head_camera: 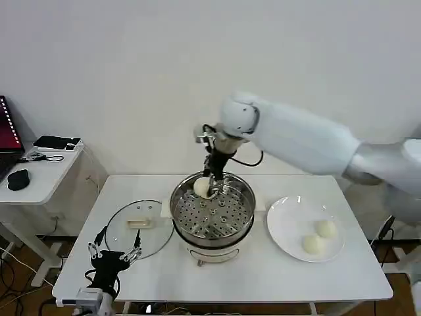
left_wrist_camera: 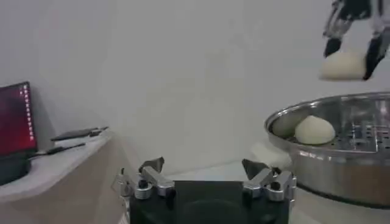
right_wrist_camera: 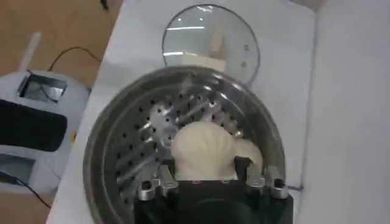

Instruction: Take steamed baozi put them in steamer then cover it.

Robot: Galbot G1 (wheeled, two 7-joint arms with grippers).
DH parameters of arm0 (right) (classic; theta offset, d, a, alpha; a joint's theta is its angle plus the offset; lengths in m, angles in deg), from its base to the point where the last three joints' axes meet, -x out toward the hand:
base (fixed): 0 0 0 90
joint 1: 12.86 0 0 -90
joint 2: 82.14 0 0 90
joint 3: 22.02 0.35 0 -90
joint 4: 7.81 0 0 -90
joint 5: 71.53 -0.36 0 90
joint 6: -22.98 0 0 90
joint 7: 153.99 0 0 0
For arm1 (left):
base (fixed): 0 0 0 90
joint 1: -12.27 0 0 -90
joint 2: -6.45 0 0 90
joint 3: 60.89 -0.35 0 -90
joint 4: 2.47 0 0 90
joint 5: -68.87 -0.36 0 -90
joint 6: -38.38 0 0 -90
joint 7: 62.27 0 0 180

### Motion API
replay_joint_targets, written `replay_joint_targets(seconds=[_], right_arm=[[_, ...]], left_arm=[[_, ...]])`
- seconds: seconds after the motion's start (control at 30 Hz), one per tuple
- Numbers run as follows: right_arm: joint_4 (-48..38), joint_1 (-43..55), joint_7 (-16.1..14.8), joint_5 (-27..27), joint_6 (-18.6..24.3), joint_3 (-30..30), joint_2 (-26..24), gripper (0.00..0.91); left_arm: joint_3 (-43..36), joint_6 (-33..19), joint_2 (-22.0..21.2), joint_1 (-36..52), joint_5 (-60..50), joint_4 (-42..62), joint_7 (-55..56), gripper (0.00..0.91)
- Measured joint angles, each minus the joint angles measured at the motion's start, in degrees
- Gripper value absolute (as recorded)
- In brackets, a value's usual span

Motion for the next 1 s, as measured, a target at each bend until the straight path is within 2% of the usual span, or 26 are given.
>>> replay_joint_targets(seconds=[0.83,0.87,0.9,1.0], right_arm=[[-8.74,-7.63,1.54,6.4,1.18,0.83,7.58,0.645],[-8.97,-7.81,1.67,6.61,1.27,0.95,7.75,0.675],[-9.16,-8.0,1.8,6.75,1.32,1.03,7.91,0.776],[-9.72,-8.46,2.11,7.16,1.58,1.29,8.19,0.907]], left_arm=[[-0.08,-0.03,0.03,0.97,0.08,1.15,-0.01,0.907],[-0.08,-0.04,0.06,0.97,0.08,1.2,-0.01,0.907],[-0.08,-0.04,0.09,0.98,0.09,1.23,0.0,0.907],[-0.11,-0.04,0.07,1.06,0.09,1.34,-0.01,0.907]])
